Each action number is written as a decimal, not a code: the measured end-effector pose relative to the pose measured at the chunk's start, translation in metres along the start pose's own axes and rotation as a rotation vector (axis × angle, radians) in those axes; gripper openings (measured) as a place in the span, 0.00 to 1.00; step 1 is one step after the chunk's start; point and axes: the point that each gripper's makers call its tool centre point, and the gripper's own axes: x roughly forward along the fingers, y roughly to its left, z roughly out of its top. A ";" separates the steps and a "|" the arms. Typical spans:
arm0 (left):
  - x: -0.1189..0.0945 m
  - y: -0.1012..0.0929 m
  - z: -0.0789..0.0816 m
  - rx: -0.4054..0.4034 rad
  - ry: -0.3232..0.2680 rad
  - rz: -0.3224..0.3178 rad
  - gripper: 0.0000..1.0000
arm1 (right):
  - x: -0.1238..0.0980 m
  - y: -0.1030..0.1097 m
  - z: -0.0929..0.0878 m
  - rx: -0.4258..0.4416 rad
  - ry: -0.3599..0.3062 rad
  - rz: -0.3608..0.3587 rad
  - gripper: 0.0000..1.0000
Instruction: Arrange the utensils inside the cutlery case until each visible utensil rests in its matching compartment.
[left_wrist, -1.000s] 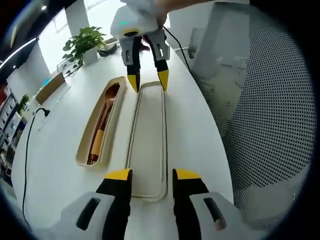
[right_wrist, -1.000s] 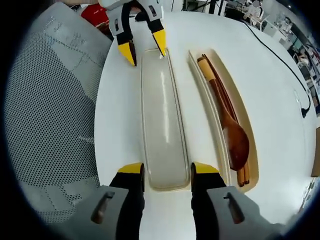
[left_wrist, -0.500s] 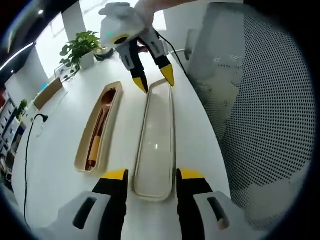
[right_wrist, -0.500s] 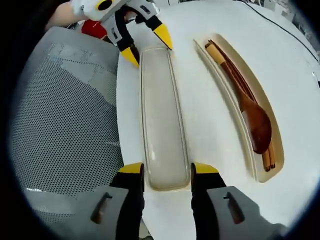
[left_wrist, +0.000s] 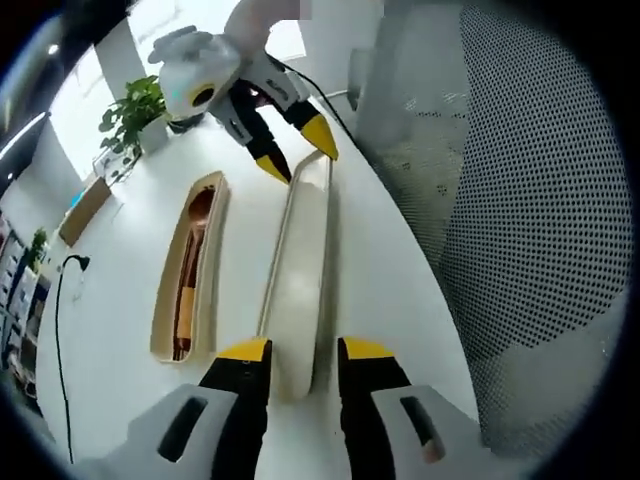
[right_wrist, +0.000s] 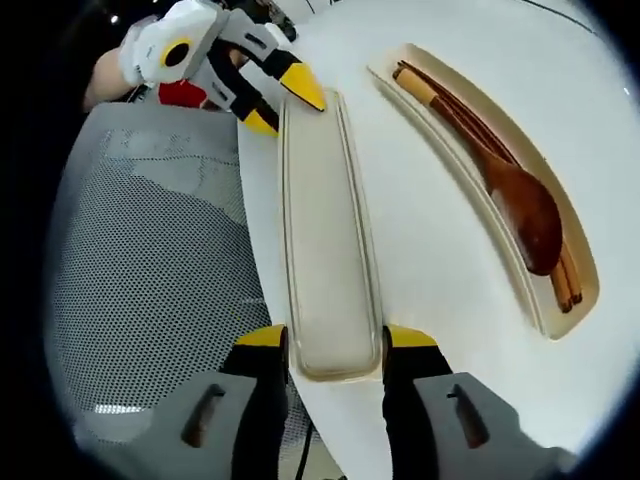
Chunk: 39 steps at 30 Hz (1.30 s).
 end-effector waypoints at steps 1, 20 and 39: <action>0.000 0.000 -0.001 0.043 0.011 -0.002 0.23 | 0.001 0.002 -0.002 0.016 0.014 0.014 0.34; -0.005 0.010 0.009 0.085 0.037 0.044 0.07 | -0.018 0.016 0.032 -0.206 -0.133 -0.111 0.39; -0.009 0.006 0.017 -0.186 0.017 -0.029 0.04 | -0.010 -0.001 0.042 -0.422 -0.138 -0.383 0.13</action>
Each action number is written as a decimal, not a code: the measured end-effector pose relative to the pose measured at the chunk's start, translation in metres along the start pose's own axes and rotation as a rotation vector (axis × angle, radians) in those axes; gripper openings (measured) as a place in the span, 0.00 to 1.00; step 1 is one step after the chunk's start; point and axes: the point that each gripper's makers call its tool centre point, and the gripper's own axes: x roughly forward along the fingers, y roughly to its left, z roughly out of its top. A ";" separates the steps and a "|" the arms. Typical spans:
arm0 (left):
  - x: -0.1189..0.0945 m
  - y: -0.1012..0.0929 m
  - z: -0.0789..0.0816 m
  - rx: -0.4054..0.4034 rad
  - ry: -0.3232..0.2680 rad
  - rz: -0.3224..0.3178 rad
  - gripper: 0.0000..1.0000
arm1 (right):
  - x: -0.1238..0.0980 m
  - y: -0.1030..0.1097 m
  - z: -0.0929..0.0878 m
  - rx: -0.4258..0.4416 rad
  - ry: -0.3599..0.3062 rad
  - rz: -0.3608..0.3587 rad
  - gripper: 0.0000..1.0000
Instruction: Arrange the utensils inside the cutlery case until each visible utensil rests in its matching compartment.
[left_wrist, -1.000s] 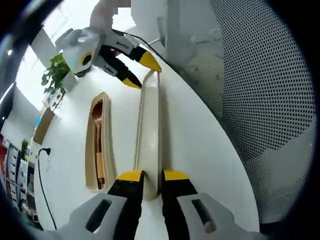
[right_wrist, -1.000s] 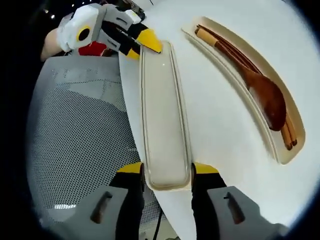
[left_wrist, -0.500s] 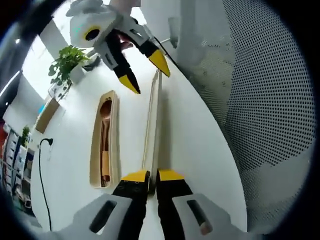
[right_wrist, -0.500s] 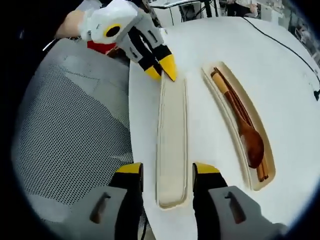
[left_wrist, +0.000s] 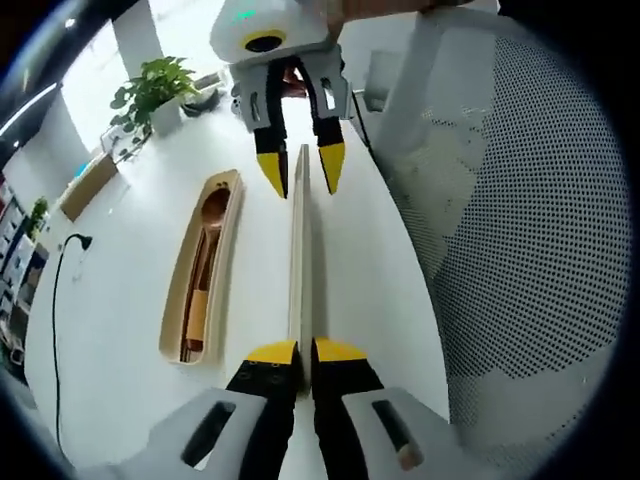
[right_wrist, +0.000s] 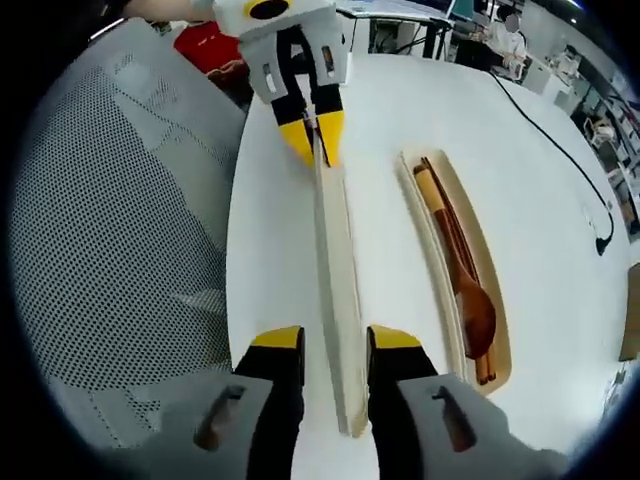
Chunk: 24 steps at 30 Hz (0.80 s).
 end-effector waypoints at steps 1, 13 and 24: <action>0.001 0.001 -0.001 -0.005 0.000 0.000 0.04 | 0.001 0.000 -0.002 0.006 0.006 -0.002 0.08; 0.002 -0.005 0.005 -0.028 -0.038 -0.010 0.04 | -0.001 -0.004 -0.010 0.103 -0.033 -0.008 0.03; 0.008 0.001 0.001 0.061 -0.034 0.012 0.05 | -0.004 -0.009 -0.018 0.076 -0.017 -0.032 0.02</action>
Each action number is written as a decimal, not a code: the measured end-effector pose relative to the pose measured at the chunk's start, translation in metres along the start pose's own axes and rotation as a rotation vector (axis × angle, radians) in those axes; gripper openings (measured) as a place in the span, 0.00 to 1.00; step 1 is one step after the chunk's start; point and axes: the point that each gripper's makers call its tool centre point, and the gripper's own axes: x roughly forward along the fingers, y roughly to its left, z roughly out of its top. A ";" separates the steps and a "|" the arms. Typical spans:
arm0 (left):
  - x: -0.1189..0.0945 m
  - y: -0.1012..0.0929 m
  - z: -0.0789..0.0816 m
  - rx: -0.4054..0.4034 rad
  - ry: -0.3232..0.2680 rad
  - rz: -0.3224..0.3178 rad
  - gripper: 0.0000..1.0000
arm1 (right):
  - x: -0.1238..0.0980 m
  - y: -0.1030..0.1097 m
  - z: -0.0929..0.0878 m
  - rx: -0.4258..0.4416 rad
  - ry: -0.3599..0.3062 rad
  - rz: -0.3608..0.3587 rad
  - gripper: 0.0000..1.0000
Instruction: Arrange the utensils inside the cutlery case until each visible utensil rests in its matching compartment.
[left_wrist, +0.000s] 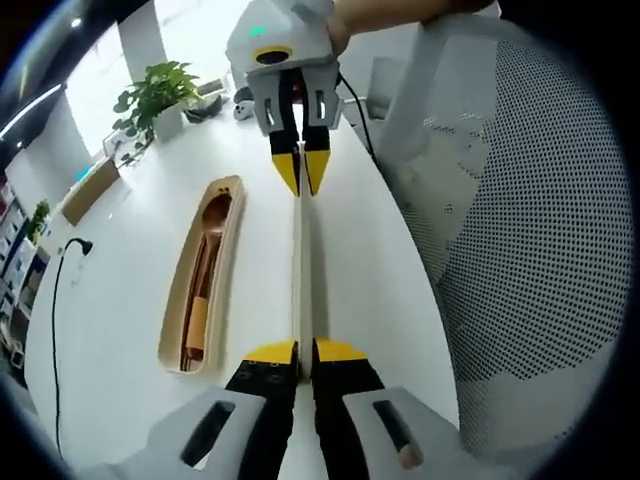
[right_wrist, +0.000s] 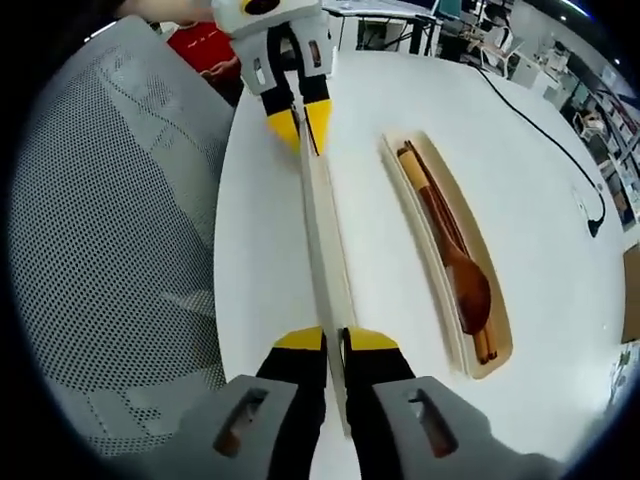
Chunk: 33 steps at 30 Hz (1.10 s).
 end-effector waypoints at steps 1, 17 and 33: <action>0.001 0.001 0.000 0.002 0.001 -0.001 0.04 | 0.000 0.000 0.000 0.000 -0.001 0.000 0.02; 0.001 -0.014 0.005 -0.224 0.007 -0.108 0.04 | -0.005 -0.011 0.003 -0.015 0.005 -0.073 0.07; -0.009 -0.022 0.025 -0.662 -0.120 -0.279 0.03 | -0.028 -0.018 0.029 -0.264 -0.035 -0.220 0.33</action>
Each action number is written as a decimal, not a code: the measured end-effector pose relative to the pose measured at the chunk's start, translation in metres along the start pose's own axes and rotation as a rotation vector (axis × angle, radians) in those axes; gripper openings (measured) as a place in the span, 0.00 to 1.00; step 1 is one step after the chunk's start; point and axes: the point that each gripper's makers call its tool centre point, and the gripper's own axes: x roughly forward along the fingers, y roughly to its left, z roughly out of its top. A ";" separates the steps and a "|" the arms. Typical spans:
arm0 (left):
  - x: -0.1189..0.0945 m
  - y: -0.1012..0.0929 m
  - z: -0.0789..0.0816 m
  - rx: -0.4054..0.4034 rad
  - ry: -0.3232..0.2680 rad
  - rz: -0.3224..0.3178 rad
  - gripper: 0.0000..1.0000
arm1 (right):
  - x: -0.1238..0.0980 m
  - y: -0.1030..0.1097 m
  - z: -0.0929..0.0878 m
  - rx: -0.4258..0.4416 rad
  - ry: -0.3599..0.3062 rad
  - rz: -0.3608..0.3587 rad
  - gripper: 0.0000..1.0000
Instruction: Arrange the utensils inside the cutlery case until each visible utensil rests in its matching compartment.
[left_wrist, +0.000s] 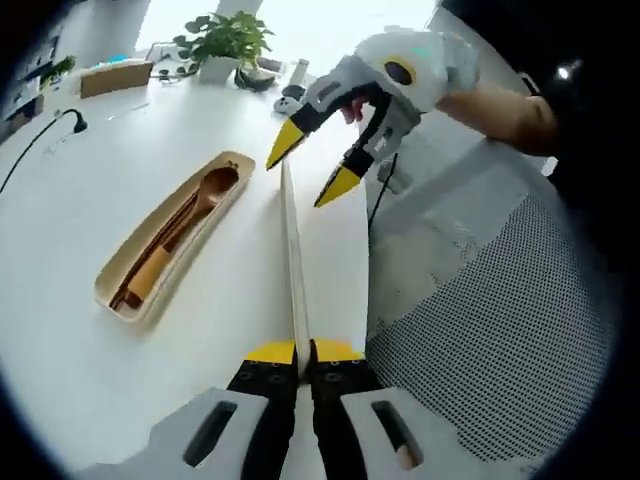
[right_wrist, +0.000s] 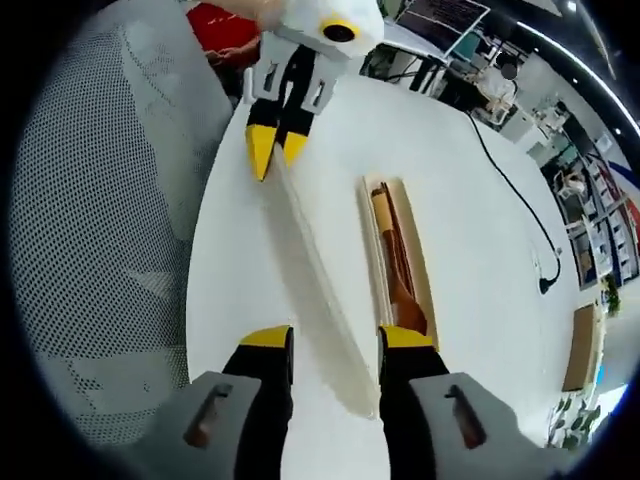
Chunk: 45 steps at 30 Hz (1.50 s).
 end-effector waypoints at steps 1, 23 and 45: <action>-0.001 -0.001 0.001 -0.034 -0.006 -0.017 0.03 | 0.000 0.001 0.000 -0.009 0.003 -0.009 0.35; -0.020 -0.043 0.035 -0.440 -0.182 -0.374 0.03 | 0.002 0.006 0.011 -0.280 0.007 -0.096 0.62; -0.044 -0.023 0.048 -0.552 -0.294 -0.446 0.03 | 0.003 0.001 0.016 -0.175 -0.002 -0.046 0.41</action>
